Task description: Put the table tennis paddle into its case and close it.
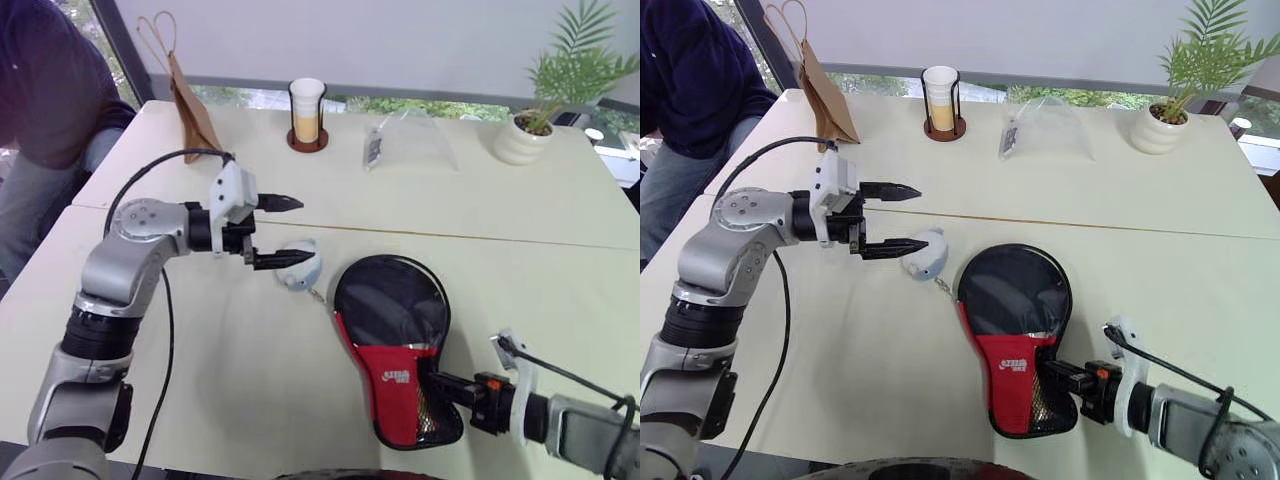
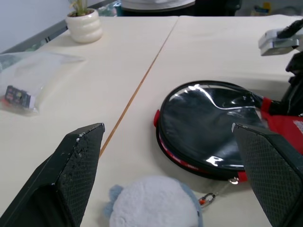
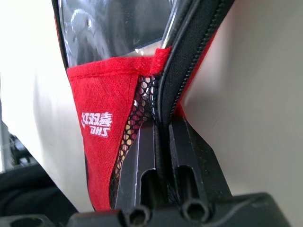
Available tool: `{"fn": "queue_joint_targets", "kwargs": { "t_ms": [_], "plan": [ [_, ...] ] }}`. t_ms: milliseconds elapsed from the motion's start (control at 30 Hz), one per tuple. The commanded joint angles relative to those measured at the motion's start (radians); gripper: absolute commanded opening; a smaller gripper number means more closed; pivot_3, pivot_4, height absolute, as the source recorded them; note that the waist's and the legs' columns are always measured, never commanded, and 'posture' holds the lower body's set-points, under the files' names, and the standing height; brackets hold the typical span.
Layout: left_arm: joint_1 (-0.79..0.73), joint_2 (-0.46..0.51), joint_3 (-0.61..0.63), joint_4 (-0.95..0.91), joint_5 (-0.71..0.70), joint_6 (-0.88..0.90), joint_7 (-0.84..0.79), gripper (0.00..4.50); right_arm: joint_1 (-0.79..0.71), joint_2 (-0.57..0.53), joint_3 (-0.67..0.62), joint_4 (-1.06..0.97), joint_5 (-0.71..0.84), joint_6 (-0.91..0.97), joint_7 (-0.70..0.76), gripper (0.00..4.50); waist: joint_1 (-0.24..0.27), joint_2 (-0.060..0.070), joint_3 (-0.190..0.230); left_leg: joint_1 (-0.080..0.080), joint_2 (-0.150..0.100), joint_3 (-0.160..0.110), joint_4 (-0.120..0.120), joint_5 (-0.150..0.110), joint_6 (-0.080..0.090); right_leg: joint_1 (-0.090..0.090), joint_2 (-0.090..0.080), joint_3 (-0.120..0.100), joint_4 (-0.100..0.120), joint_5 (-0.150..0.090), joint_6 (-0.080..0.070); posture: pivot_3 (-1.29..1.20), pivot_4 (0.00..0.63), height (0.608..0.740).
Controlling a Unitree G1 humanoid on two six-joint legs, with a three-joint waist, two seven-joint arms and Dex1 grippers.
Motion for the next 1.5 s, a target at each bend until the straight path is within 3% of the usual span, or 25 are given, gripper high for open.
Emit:
{"fn": "queue_joint_targets", "kwargs": {
  "t_ms": [33, 167, 367, 533, 667, 800, 967, 1233, 1500],
  "plan": [
    [-0.027, -0.004, -0.003, 0.001, -0.001, -0.03, -0.008, 4.5, 0.029, 0.023, 0.002, 0.001, 0.069, 0.058, -0.111, 0.04, -0.009, 0.0, 0.0, 0.0, 0.0, 0.0, 0.0, 0.0, 0.0, 0.0, 0.0, 0.0, 0.0, 0.0, 0.0, 0.0, 0.15, 0.74],
    [-0.026, 0.0, -0.014, 0.021, 0.017, -0.054, -0.019, 4.5, -0.045, -0.026, -0.057, 0.051, 0.11, 0.047, -0.156, 1.45, -0.015, 0.0, 0.0, 0.0, 0.0, 0.0, 0.0, 0.0, 0.0, 0.0, 0.0, 0.0, 0.0, 0.0, 0.0, 0.0, 0.15, 0.74],
    [-0.022, 0.016, -0.034, 0.057, 0.048, -0.098, -0.04, 4.5, -0.18, -0.268, -0.097, 0.168, 0.144, 0.003, -0.084, 4.43, -0.01, 0.0, 0.0, 0.001, -0.001, 0.0, 0.0, 0.0, 0.001, 0.002, 0.0, 0.0, -0.001, 0.0, 0.0, 0.0, 0.15, 0.74],
    [0.001, 0.055, -0.04, 0.076, 0.078, -0.145, -0.077, 4.5, -0.306, -0.597, 0.019, 0.217, 0.009, -0.145, 0.111, 4.47, -0.018, 0.003, 0.002, 0.0, 0.0, 0.001, 0.0, -0.001, 0.002, 0.0, 0.0, 0.0, -0.001, 0.0, 0.0, 0.0, 0.15, 0.74],
    [0.007, 0.075, -0.037, 0.098, 0.092, -0.178, -0.102, 4.5, -0.407, -0.712, 0.189, 0.182, -0.154, -0.391, 0.27, 4.47, -0.019, 0.003, 0.002, -0.001, 0.002, 0.001, 0.0, -0.001, 0.001, -0.001, 0.003, 0.0, -0.001, 0.0, 0.0, 0.0, 0.15, 0.74],
    [0.024, 0.101, -0.053, 0.128, 0.146, -0.26, -0.122, 4.5, -0.593, -0.661, 0.495, 0.157, -0.379, -0.649, 0.35, 4.47, -0.021, 0.003, 0.002, -0.002, 0.002, 0.002, 0.001, -0.001, 0.001, -0.002, 0.003, 0.0, -0.001, 0.0, 0.0, 0.0, 0.15, 0.74],
    [0.039, 0.111, -0.062, 0.172, 0.18, -0.325, -0.137, 4.5, -0.666, -0.554, 0.754, 0.19, -0.595, -0.851, 0.419, 4.47, -0.012, 0.003, 0.002, -0.006, 0.001, 0.001, 0.002, 0.002, -0.003, -0.006, 0.002, 0.0, 0.0, 0.0, 0.0, 0.0, 0.15, 0.74],
    [0.034, 0.084, -0.104, 0.259, 0.236, -0.435, -0.159, 4.5, -0.644, -0.468, 0.91, 0.366, -0.775, -0.966, 0.493, 4.47, -0.014, 0.003, 0.002, -0.006, 0.0, 0.001, 0.003, 0.002, -0.003, -0.005, 0.001, 0.0, 0.0, 0.0, 0.0, 0.0, 0.15, 0.74],
    [-0.002, 0.015, -0.163, 0.393, 0.309, -0.575, -0.15, 4.5, -0.618, -0.421, 0.922, 0.46, -0.856, -0.98, 0.512, 4.47, -0.015, 0.001, 0.001, -0.002, 0.0, 0.001, 0.002, 0.001, -0.002, -0.002, 0.001, -0.001, 0.0, 0.0, 0.0, 0.0, 0.15, 0.74]
  ]
}}
